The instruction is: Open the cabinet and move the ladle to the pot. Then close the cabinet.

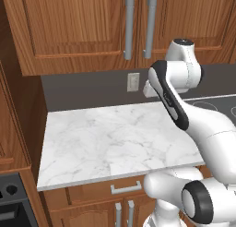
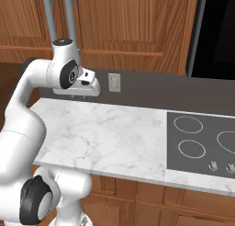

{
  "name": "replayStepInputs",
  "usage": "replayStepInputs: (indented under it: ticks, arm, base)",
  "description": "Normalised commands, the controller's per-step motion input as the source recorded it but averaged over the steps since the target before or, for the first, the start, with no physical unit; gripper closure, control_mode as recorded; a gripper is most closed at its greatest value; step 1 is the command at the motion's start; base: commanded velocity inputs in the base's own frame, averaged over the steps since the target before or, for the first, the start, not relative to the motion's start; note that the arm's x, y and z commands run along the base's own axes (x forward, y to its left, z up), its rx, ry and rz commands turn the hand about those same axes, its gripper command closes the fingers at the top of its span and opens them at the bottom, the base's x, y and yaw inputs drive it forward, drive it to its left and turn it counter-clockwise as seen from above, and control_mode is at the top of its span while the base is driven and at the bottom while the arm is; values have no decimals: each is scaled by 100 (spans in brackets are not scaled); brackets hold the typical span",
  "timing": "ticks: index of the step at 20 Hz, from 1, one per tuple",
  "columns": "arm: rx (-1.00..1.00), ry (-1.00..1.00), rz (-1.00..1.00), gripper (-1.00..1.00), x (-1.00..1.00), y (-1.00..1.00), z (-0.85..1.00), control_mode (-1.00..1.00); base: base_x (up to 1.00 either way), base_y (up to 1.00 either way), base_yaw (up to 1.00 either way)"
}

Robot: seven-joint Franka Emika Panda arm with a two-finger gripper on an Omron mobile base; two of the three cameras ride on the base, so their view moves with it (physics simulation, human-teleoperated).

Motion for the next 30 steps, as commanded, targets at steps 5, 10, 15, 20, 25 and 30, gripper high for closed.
replayStepInputs:
  ticks: [5, 10, 15, 20, 25, 30]
  arm:
    - [0, -1, 0, -100, -21, 3, 0, -100]
    - [-5, -12, 0, -100, -46, 21, 1, -100]
    - [-11, -30, 0, -100, -33, 25, 30, -100]
    - [-6, -30, 0, -100, -8, 11, 56, -100]
    - [0, -24, -1, -100, 0, 0, 62, -100]
    - [0, -13, -3, -100, 1, 2, 53, -100]
  base:
    - [0, 0, 0]
    - [0, 0, 0]
    - [0, 0, 0]
    - [0, 0, 0]
    - [0, 0, 0]
    - [0, 0, 0]
